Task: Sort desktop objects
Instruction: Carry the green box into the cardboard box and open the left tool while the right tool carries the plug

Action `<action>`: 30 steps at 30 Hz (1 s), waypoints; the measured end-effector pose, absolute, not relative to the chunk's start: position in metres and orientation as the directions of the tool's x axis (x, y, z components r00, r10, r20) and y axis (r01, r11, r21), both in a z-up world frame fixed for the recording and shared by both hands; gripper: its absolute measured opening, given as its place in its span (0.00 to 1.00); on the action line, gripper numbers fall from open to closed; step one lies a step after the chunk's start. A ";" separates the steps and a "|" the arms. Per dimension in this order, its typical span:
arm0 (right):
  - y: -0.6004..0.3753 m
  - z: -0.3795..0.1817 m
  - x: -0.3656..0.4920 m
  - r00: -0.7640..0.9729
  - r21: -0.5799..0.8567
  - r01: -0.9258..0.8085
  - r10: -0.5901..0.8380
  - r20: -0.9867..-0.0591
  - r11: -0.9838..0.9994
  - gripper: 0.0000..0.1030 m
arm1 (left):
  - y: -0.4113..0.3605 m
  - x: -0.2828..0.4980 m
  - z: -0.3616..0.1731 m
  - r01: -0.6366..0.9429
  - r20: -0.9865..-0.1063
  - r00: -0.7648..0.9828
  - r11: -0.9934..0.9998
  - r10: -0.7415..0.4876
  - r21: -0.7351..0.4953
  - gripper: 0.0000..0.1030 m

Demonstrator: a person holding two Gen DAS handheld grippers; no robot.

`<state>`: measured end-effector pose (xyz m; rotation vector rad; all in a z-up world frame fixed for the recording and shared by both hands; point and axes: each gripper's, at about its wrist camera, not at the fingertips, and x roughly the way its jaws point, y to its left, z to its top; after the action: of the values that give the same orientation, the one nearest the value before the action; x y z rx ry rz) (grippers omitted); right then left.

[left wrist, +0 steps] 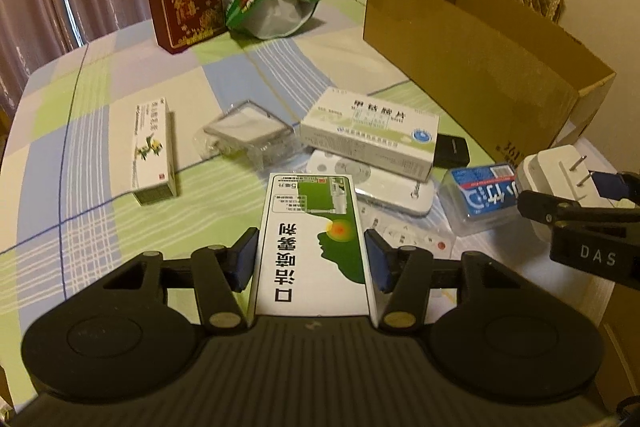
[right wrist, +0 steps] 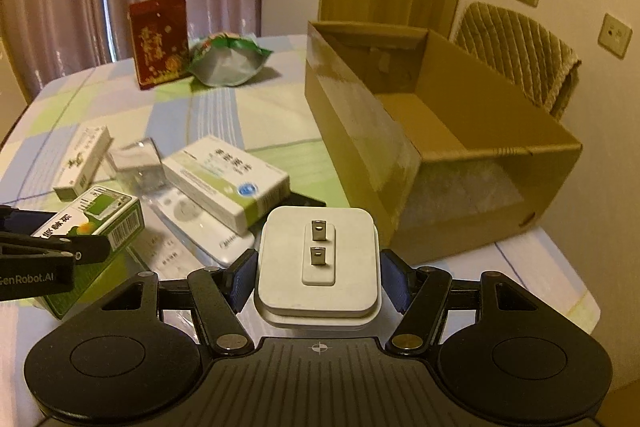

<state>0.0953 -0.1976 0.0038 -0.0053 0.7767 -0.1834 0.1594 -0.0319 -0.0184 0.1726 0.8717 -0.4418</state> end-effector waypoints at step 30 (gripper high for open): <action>-0.270 0.089 0.169 0.811 -0.117 0.174 -0.210 -0.546 0.978 0.62 | -0.075 0.208 0.059 0.549 -0.626 0.647 0.836 -0.436 -0.015 0.49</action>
<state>0.1687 -0.2696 0.0887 -0.0620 0.5904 -0.2051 0.2077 -0.0747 0.0594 0.1826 0.6611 -0.5640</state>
